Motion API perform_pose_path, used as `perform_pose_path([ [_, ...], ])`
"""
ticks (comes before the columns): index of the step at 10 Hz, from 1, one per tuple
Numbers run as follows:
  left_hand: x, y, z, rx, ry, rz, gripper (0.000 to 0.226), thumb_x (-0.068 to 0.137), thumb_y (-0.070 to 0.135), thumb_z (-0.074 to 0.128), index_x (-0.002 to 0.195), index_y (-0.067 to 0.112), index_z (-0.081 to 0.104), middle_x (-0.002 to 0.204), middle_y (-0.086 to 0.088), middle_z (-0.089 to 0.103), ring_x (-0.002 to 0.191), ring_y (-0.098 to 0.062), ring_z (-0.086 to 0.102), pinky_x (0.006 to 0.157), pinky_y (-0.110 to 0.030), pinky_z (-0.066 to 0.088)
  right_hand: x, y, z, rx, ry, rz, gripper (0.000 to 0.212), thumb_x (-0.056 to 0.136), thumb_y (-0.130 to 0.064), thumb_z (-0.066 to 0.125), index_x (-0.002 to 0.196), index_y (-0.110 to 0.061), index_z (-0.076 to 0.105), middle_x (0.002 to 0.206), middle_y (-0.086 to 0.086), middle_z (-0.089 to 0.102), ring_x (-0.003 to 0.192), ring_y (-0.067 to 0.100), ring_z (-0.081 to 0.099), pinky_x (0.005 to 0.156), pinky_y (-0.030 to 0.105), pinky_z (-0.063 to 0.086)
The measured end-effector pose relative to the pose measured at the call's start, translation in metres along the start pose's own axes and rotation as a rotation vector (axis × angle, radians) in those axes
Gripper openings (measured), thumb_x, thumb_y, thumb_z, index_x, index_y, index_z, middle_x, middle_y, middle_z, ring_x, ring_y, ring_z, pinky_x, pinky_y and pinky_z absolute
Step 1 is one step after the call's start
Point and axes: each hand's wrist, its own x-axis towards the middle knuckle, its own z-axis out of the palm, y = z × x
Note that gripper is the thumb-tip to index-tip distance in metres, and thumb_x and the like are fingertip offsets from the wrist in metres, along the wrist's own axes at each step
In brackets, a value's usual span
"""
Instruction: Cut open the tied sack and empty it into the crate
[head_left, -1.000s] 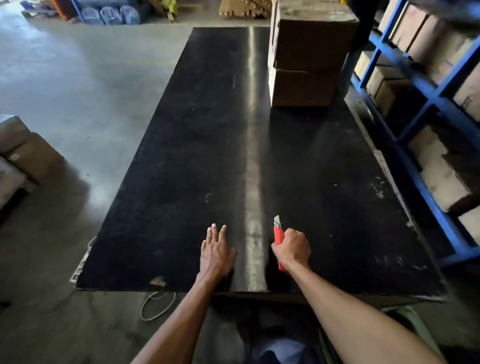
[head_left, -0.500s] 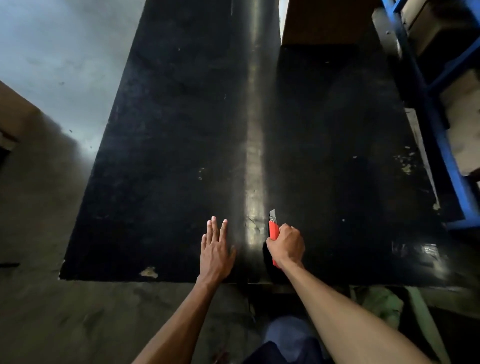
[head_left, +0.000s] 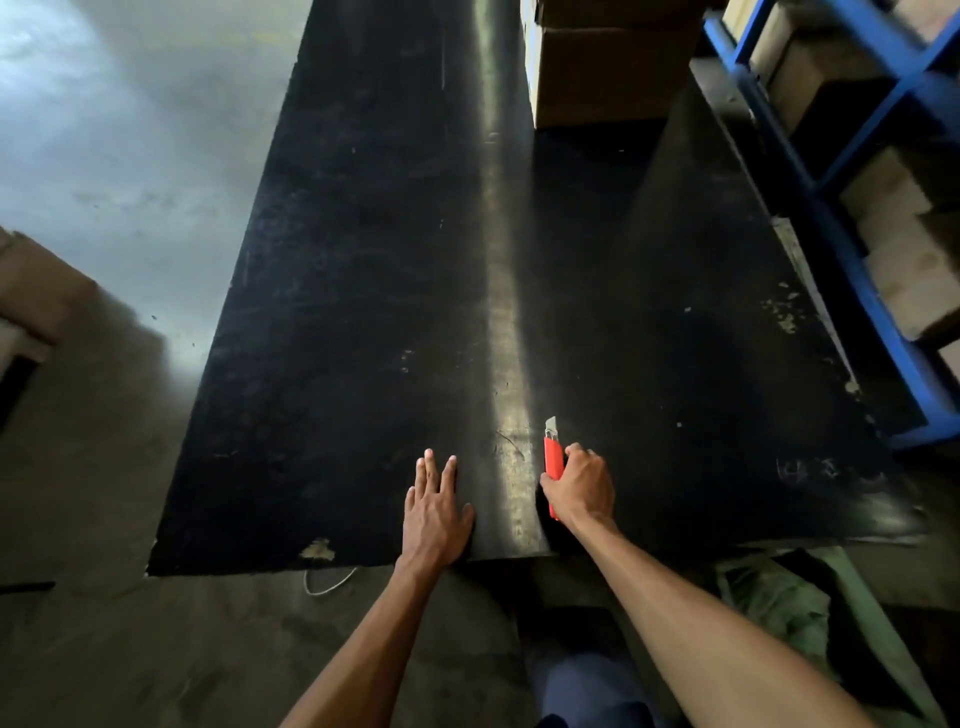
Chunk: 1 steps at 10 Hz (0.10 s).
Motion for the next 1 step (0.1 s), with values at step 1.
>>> perform_pose_path([
  [1, -0.0258, 0.0003, -0.0057, 0.026, 0.049, 0.046, 0.078, 0.100, 0.036, 0.052, 0.164, 0.019, 0.009, 0.171, -0.015, -0.008, 0.159, -0.030, -0.006, 0.127, -0.040, 0.017, -0.0268, 0.0080, -0.0051, -0.035, 0.022, -0.053, 0.050, 0.083, -0.036, 0.074, 0.124, -0.010, 0.060, 0.117, 0.009, 0.066, 0.104, 0.024, 0.067, 0.083, 0.032, 0.055],
])
